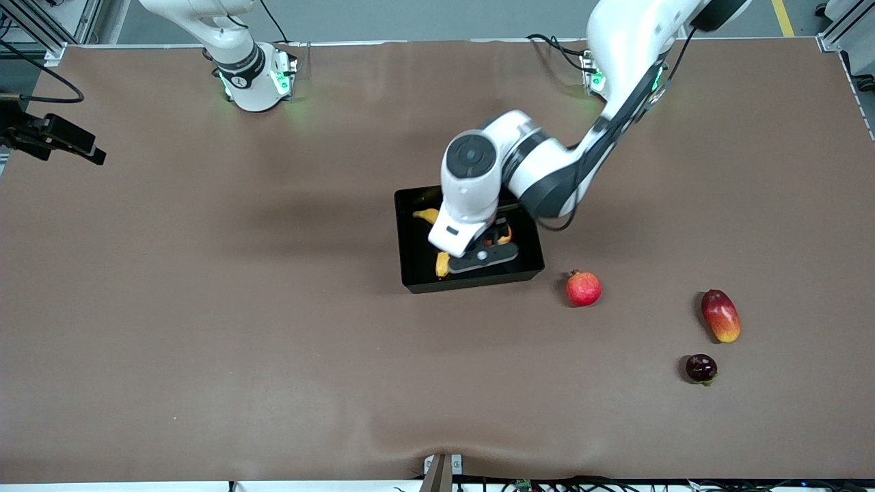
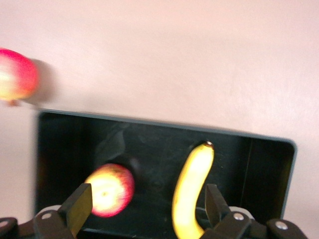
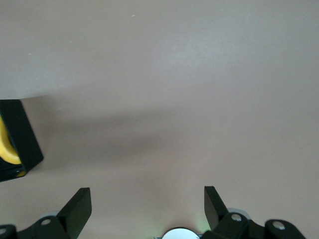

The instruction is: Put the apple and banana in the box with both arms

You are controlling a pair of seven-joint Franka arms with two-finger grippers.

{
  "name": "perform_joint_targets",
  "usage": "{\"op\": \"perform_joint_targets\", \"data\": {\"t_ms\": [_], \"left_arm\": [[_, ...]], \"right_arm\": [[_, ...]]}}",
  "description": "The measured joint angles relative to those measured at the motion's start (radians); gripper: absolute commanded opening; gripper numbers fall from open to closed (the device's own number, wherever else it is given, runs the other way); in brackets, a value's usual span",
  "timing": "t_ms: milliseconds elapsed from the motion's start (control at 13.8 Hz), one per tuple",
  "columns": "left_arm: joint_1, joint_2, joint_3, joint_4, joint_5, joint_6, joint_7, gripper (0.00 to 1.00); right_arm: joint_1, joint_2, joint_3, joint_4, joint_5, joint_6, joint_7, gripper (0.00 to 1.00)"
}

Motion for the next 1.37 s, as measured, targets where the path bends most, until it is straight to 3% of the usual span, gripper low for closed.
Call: {"op": "perform_joint_targets", "data": {"t_ms": [217, 578, 867, 1373], "left_arm": [[0.092, -0.114, 0.001, 0.000, 0.000, -0.084, 0.043, 1.00], [0.291, -0.267, 0.001, -0.002, -0.059, -0.214, 0.283, 1.00], [0.418, -0.339, 0.002, -0.004, -0.092, -0.278, 0.462, 1.00], [0.548, -0.439, 0.002, -0.017, -0.184, -0.395, 0.615, 1.00]], "right_arm": [[0.004, 0.000, 0.010, 0.000, -0.013, -0.003, -0.001, 1.00], [0.018, 0.000, 0.017, 0.005, -0.036, -0.003, -0.001, 1.00], [0.020, 0.000, 0.017, 0.009, -0.046, -0.002, -0.001, 1.00], [0.016, 0.001, 0.012, 0.009, -0.046, 0.000, -0.001, 1.00]]}}
